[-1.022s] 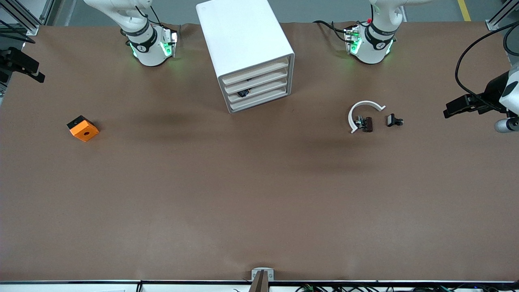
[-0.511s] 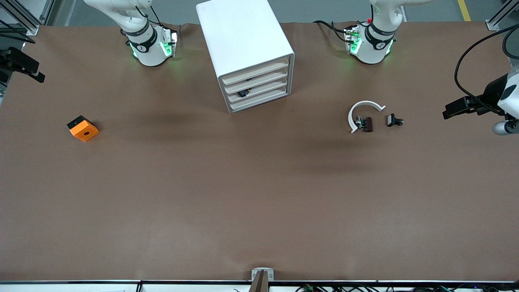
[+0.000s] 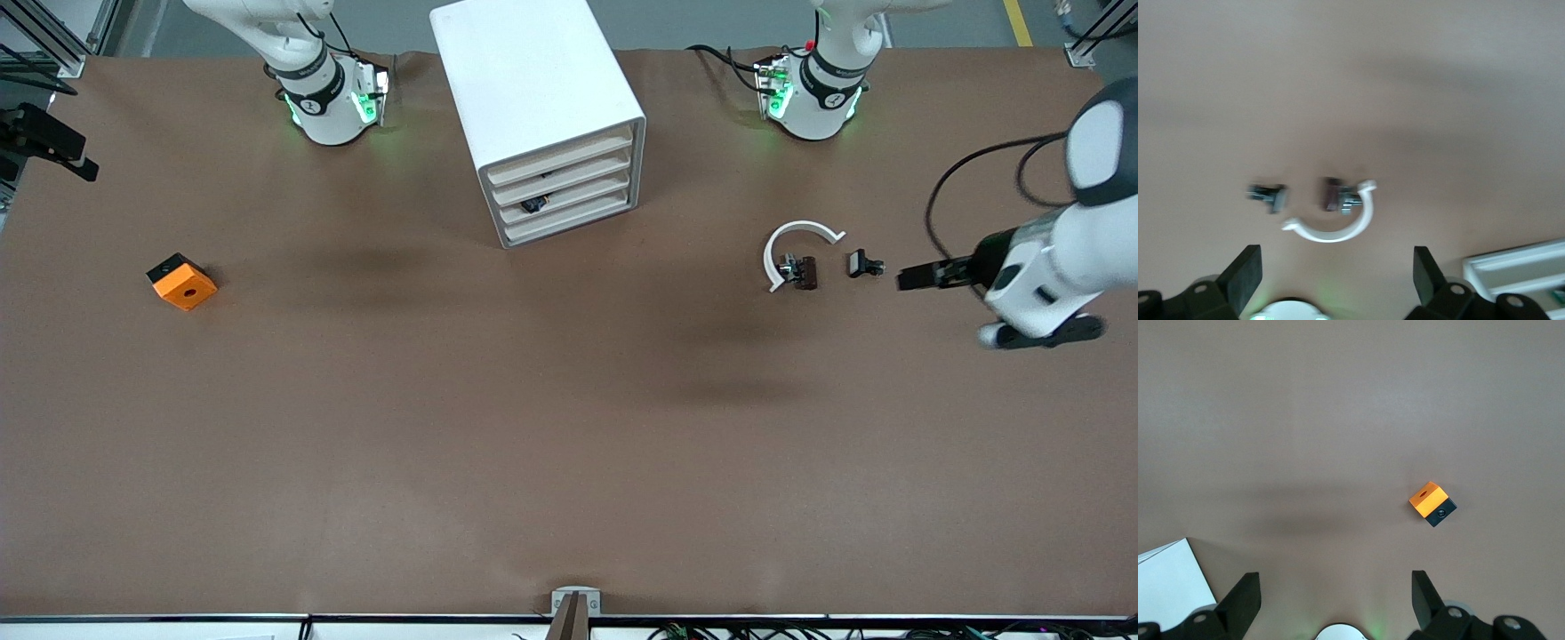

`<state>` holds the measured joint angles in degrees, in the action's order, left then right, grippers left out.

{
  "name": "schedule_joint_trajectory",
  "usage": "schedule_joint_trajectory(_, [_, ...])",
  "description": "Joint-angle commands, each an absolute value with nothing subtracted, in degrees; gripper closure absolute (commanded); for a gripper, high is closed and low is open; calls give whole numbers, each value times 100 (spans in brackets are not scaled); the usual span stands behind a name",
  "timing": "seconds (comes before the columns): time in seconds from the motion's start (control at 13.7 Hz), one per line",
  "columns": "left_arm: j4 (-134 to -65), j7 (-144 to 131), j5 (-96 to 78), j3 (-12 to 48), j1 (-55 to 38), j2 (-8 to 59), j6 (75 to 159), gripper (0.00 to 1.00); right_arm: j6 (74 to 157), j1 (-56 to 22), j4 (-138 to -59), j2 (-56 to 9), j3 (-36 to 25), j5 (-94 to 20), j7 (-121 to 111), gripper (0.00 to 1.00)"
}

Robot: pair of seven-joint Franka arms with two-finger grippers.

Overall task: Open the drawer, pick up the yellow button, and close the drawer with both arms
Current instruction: 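Reach the left gripper toward the white cabinet's drawer handle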

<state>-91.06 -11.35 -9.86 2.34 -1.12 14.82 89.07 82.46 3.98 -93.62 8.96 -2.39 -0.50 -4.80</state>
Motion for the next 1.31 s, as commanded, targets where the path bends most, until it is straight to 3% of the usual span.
schedule_joint_trajectory(0.0, [-8965,-1598,-1633,246,-114,1801,9218,0,8262,413,-9343,958,-229,-114,-431,0])
schedule_joint_trajectory(0.22, [-8939,-2615,-1916,246,-534,2231,9290,0,8297,422,-9343,958,-229,-114,-422,0])
schedule_joint_trajectory(0.66, [-8218,-5313,-2934,246,-1291,3023,9360,0,8288,404,-9281,809,-229,-105,-475,0])
schedule_joint_trajectory(0.88, [-8200,-6484,-3348,255,-1449,3225,9352,0,8279,457,-9194,-94,-237,-140,-483,0])
schedule_joint_trajectory(1.24, [-7937,-8670,-3542,316,-1652,3892,9089,0,8332,614,-9088,-500,-264,-88,-492,0])
